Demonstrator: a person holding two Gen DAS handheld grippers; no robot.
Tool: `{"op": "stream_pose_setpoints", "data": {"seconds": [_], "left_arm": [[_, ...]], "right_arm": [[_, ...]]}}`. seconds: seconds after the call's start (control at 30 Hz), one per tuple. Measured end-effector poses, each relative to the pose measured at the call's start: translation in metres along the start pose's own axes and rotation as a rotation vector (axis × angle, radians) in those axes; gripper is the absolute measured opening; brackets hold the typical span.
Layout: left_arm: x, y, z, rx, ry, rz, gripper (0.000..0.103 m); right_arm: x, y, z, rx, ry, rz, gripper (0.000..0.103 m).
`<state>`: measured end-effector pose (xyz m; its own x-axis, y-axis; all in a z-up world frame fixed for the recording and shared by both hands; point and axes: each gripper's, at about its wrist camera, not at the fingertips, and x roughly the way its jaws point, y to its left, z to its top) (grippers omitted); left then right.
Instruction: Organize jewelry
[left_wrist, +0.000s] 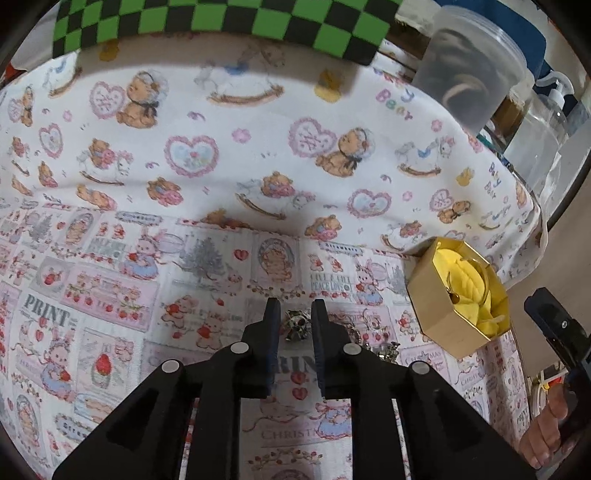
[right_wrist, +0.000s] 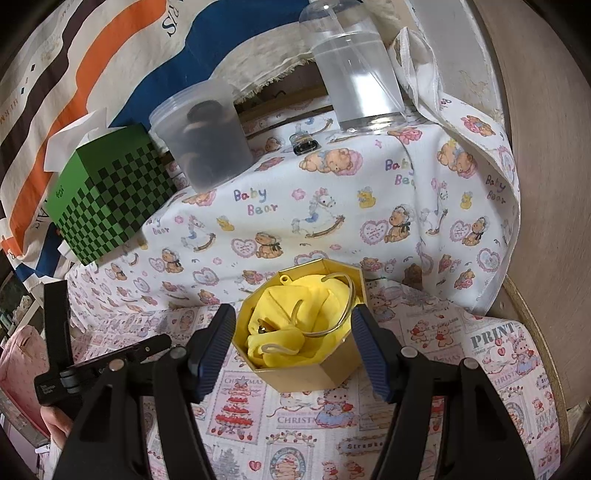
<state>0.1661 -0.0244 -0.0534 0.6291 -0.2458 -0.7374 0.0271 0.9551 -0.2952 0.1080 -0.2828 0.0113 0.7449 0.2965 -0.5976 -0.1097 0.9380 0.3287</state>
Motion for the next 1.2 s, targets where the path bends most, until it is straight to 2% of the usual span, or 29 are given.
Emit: {"op": "stream_pose_setpoints", "data": {"seconds": [0.2,0.5,0.57,0.67,0.8,0.83,0.93,1.0,1.1,1.17,1.2], "left_arm": [[0.013,-0.004,-0.003,-0.001,0.044,0.017,0.015],[-0.024,0.008,0.003,-0.076,-0.054,-0.083,0.015],[-0.034,0.008,0.005,-0.079,-0.071,-0.084,0.015],[-0.043,0.002,0.01,-0.038,-0.072,-0.013,0.015],[-0.037,-0.002,0.007,0.045,-0.012,0.177,0.015],[-0.032,-0.001,0.006,0.053,0.011,0.206,0.015],[-0.015,0.006,0.001,0.049,0.081,0.257,0.015],[-0.01,0.012,0.0,0.037,0.096,0.293,0.015],[-0.01,0.023,0.002,0.0,0.106,0.292,0.015],[-0.015,0.031,0.004,-0.036,0.093,0.286,0.025],[-0.018,0.033,0.005,-0.041,0.083,0.281,0.026]], "right_arm": [[0.001,-0.001,-0.001,-0.003,0.002,-0.004,0.063],[0.001,-0.001,-0.001,-0.009,0.004,-0.002,0.062],[0.0,0.001,-0.001,-0.012,0.003,0.002,0.062],[-0.003,0.003,-0.001,-0.017,0.003,0.019,0.062],[-0.005,0.011,-0.003,-0.045,0.0,0.024,0.063],[-0.005,0.013,-0.004,-0.052,0.002,0.026,0.063],[-0.003,0.018,-0.007,-0.076,0.006,0.017,0.063],[-0.003,0.019,-0.007,-0.084,0.007,0.012,0.063],[-0.002,0.018,-0.007,-0.078,0.009,0.013,0.063],[-0.002,0.016,-0.007,-0.073,0.009,0.012,0.062],[-0.002,0.017,-0.007,-0.071,0.01,0.012,0.062]]}}
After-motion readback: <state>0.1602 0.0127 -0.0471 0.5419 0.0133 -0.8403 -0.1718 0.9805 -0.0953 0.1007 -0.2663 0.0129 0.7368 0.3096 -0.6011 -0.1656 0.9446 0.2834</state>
